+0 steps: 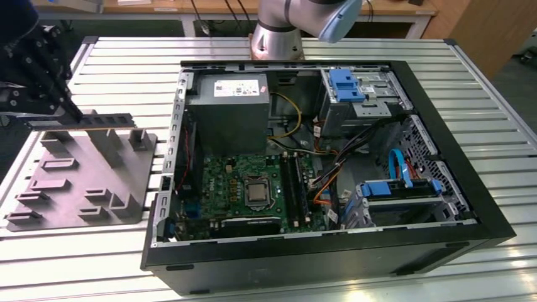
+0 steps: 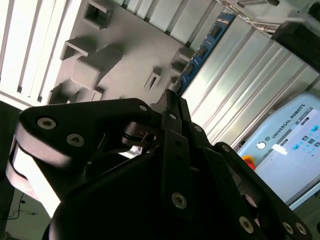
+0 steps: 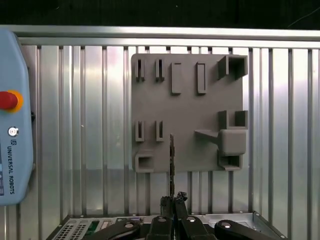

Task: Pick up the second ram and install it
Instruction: 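Pick up the second ram and move it above second insertion slot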

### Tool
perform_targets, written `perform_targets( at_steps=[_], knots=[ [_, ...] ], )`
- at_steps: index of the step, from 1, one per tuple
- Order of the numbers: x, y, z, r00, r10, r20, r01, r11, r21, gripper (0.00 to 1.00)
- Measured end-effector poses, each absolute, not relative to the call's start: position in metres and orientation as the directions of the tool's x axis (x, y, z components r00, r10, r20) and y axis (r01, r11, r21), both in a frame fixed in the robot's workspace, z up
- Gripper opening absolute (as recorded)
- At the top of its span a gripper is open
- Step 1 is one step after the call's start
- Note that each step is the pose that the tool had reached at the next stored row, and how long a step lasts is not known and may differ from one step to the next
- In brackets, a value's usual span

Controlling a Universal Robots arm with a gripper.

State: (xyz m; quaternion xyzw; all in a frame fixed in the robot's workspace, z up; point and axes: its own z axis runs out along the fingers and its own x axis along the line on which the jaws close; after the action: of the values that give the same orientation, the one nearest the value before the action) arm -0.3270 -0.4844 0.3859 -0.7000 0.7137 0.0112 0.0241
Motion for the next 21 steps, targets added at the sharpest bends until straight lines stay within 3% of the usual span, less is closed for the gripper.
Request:
perform_targets(
  at_steps=[21],
  knots=[
    [-0.239, -0.484, 0.384, -0.019, -0.999, -0.050, -1.000, 0.020, -0.018, 0.13]
  ],
)
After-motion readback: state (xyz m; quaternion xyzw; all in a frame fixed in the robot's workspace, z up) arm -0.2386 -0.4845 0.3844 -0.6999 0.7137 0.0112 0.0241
